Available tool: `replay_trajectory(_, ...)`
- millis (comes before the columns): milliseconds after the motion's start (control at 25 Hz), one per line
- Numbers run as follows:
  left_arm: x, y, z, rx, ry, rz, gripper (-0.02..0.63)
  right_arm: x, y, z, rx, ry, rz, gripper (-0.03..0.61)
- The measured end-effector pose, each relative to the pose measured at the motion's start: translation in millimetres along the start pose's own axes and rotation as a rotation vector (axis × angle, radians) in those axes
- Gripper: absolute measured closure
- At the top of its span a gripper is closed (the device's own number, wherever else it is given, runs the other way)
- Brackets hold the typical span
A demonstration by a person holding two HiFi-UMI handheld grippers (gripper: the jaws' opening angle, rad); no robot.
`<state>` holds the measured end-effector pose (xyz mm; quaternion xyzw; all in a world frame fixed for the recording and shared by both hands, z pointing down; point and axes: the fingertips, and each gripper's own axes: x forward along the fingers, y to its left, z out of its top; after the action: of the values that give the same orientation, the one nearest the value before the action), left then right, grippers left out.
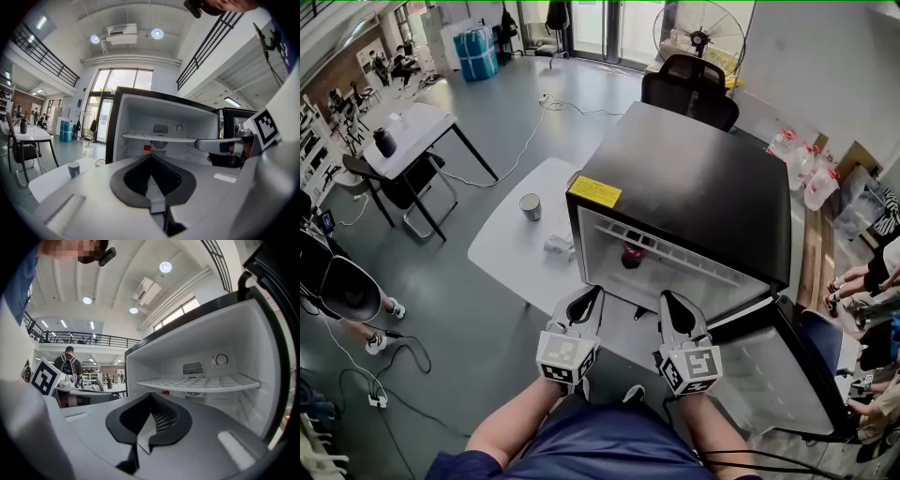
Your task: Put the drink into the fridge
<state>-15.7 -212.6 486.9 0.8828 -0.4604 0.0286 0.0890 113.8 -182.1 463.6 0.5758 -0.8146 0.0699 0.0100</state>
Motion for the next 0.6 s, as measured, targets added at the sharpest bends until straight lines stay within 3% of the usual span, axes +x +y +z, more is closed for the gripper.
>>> replay_trajectory(600, 6.0, 4.3, -5.6, -0.007, 0.020, -0.001, 0.610, 7.8, 2.2, -5.5, -0.008, 0.015, 0.016, 0.572)
